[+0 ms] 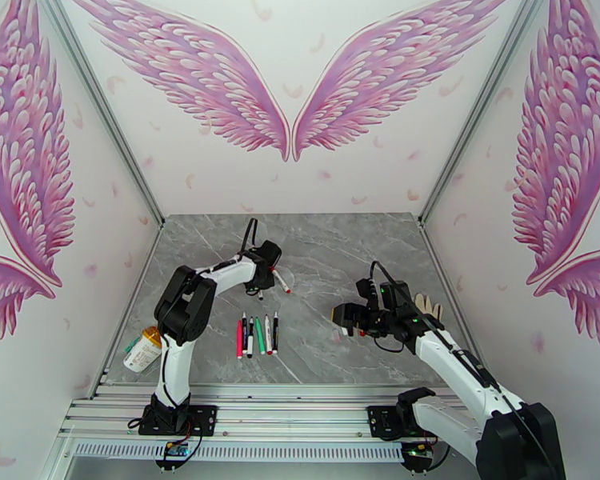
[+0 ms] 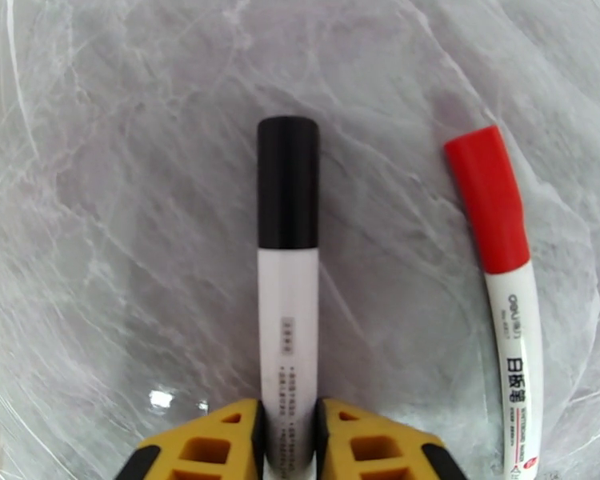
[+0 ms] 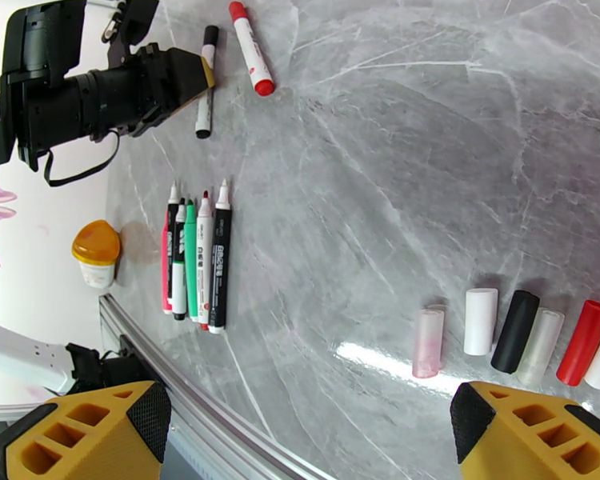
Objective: Open the pen caps
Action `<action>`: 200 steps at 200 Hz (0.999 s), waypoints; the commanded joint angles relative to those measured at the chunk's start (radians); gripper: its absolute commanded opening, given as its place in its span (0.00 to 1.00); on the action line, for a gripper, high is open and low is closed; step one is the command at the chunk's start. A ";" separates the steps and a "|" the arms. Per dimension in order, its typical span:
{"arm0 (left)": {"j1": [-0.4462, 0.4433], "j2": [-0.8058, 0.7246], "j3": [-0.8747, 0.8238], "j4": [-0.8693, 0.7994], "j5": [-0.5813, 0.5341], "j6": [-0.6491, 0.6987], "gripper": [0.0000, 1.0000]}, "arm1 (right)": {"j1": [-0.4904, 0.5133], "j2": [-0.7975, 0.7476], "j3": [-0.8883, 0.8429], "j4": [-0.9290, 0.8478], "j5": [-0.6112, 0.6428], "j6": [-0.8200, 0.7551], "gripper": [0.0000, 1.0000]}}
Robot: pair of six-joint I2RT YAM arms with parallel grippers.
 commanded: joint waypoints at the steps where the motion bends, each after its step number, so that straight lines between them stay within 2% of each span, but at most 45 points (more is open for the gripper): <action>1: 0.018 0.043 0.015 -0.064 -0.001 0.032 0.28 | 0.008 0.002 0.042 -0.019 0.019 -0.007 0.99; 25: 0.023 0.042 0.016 -0.068 0.010 0.040 0.29 | 0.008 -0.002 0.041 -0.018 0.020 0.001 0.99; 64: 0.025 -0.016 -0.009 -0.051 0.005 0.053 0.22 | 0.008 -0.010 0.037 -0.002 0.006 0.014 0.99; 97: 0.020 -0.133 -0.064 -0.012 0.017 0.093 0.14 | 0.009 -0.024 0.036 0.023 -0.014 0.058 0.99; 127: -0.012 -0.262 -0.119 0.035 0.073 0.172 0.14 | 0.009 -0.053 0.015 0.114 -0.038 0.192 0.97; 171: -0.063 -0.469 -0.275 0.164 0.290 0.340 0.15 | 0.014 -0.087 0.019 0.258 -0.056 0.345 0.85; 200: -0.141 -0.578 -0.355 0.271 0.502 0.431 0.15 | 0.014 -0.054 0.079 0.274 -0.076 0.373 0.77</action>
